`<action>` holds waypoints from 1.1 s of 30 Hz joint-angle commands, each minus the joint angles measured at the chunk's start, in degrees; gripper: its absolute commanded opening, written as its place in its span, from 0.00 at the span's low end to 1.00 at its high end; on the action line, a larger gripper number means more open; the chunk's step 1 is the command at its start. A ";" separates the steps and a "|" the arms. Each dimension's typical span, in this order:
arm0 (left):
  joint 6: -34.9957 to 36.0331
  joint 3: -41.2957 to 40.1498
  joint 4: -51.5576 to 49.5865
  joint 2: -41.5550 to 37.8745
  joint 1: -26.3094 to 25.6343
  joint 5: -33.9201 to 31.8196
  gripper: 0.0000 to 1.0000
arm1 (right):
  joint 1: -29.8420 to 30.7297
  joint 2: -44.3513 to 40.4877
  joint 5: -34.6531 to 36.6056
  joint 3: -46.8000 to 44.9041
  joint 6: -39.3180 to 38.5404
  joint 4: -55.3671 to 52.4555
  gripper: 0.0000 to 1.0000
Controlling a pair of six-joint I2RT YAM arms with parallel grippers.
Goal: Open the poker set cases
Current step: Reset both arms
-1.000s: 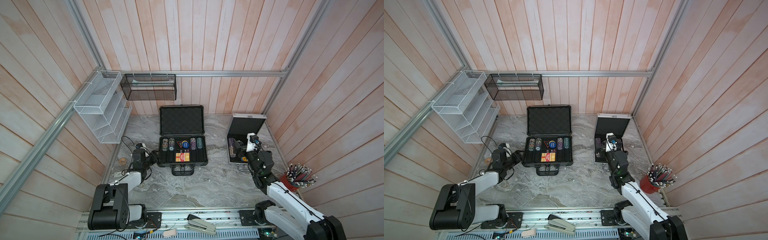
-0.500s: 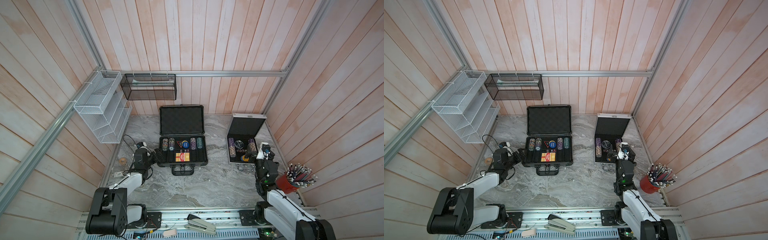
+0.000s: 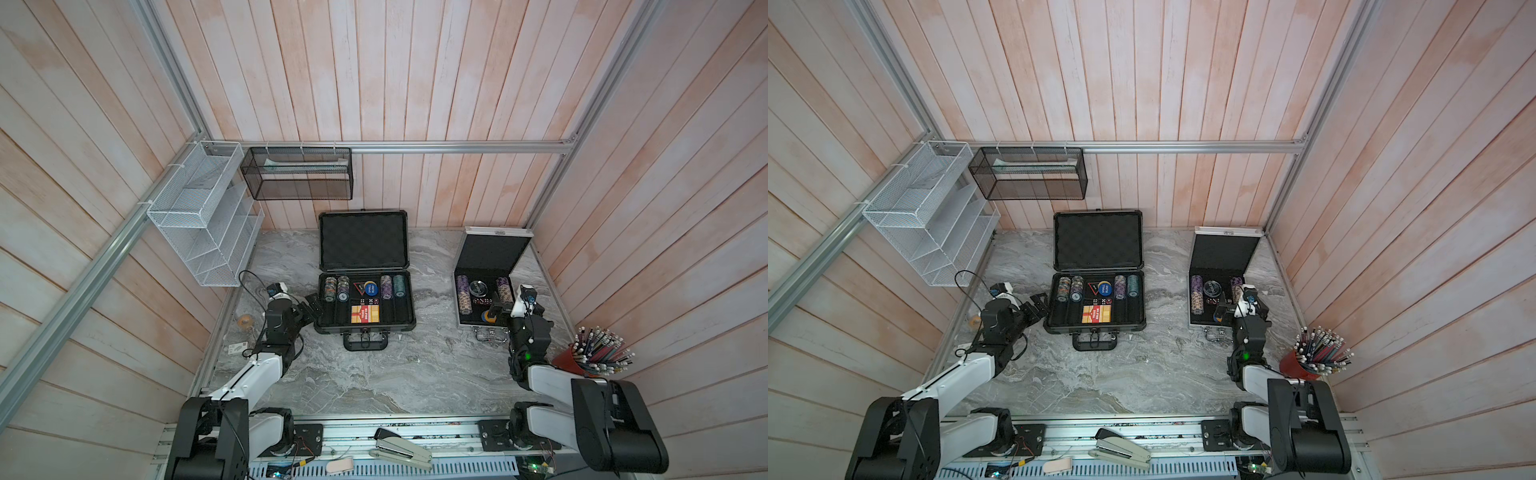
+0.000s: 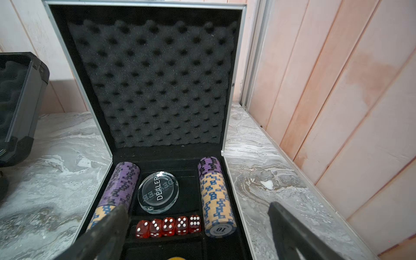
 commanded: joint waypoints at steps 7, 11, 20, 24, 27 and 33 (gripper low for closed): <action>3.44 -0.07 1.36 -3.33 -0.84 -3.64 1.00 | -2.84 9.78 -5.66 2.88 1.67 9.32 0.98; 6.82 0.52 0.08 -5.32 -1.28 -6.77 1.00 | -3.02 16.61 -7.62 2.14 1.69 18.19 0.98; 14.96 -0.61 6.05 -5.75 -1.51 -14.79 1.00 | -3.00 15.09 -10.10 5.89 0.10 8.21 0.98; 22.13 -5.15 18.61 -3.64 -1.53 -18.18 1.00 | -2.99 15.14 -10.09 5.89 0.14 8.34 0.98; 25.67 -8.88 29.59 0.74 -1.20 -19.10 1.00 | -3.00 15.13 -10.10 5.92 0.17 8.40 0.98; 25.77 -9.28 35.29 6.17 0.83 -15.87 1.00 | -2.96 15.14 -10.01 5.92 0.20 8.39 0.98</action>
